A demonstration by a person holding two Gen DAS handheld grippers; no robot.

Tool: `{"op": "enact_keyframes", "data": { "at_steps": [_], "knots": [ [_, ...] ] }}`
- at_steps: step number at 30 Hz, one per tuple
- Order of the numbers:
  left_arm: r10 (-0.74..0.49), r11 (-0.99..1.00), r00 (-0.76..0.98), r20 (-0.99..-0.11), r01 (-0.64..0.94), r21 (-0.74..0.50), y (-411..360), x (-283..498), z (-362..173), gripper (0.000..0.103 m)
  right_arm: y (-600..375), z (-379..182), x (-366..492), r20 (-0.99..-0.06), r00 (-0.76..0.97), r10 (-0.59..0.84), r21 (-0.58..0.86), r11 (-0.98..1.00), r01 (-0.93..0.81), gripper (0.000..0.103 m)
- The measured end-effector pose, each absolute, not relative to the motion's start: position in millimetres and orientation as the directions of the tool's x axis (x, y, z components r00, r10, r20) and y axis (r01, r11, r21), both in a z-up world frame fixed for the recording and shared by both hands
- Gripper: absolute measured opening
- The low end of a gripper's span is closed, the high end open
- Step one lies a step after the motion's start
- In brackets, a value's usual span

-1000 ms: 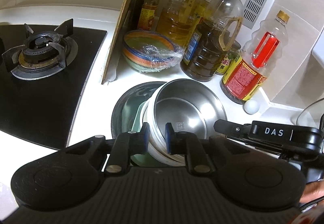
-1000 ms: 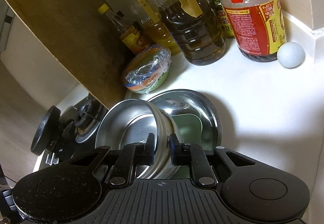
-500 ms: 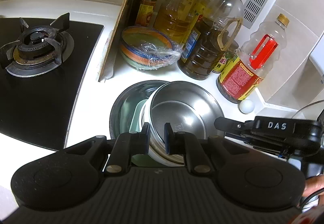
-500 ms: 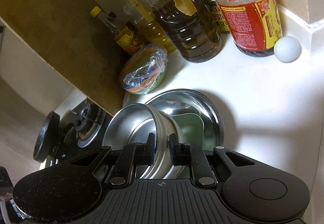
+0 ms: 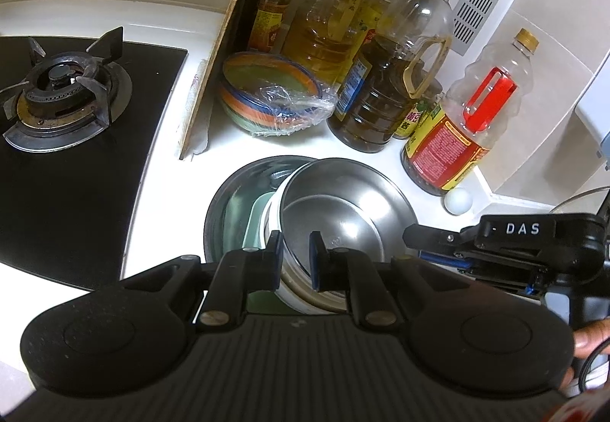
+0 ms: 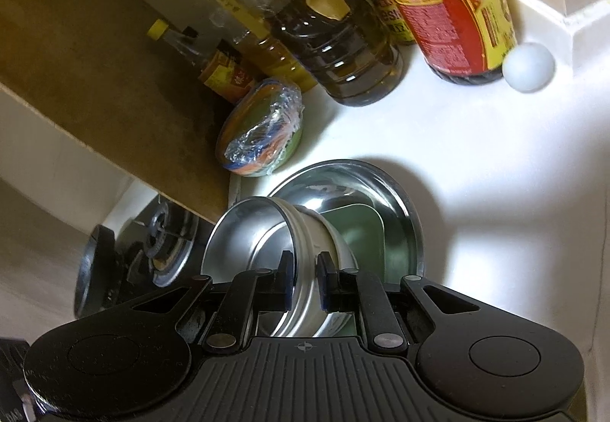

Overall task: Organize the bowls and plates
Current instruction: 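Lower the bowl stack with both grippers onto the floral plate on the green tray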

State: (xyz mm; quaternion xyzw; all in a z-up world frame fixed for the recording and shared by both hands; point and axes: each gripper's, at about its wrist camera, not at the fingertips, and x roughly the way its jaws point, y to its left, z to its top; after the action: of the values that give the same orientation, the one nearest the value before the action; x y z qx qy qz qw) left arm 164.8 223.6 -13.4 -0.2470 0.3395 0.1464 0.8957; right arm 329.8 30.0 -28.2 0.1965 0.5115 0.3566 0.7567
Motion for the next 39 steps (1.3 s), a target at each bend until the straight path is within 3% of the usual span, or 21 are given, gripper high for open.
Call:
{"op": "enact_keyframes", "data": {
  "at_steps": [6, 22, 28, 39],
  "knots": [
    [0.089, 0.836, 0.716, -0.692, -0.432, -0.339, 226, 170, -19, 0.014, 41, -26, 315, -0.659, 0.275, 0.7, 0.564, 0.702, -0.436, 0.014],
    [0.08, 0.851, 0.729, -0.68, -0.405, -0.334, 229, 170, -15, 0.013, 36, -28, 317, -0.649, 0.289, 0.704, 0.604, 0.708, -0.367, 0.014],
    [0.084, 0.845, 0.719, -0.69, -0.419, -0.333, 234, 173, -20, 0.018, 50, -22, 305, -0.671, 0.339, 0.66, 0.493, 0.738, -0.461, 0.015],
    [0.051, 0.867, 0.726, -0.686, -0.373, -0.33, 233, 180, -22, 0.017, 46, -33, 312, -0.662, 0.335, 0.67, 0.554, 0.739, -0.384, 0.014]
  ]
}}
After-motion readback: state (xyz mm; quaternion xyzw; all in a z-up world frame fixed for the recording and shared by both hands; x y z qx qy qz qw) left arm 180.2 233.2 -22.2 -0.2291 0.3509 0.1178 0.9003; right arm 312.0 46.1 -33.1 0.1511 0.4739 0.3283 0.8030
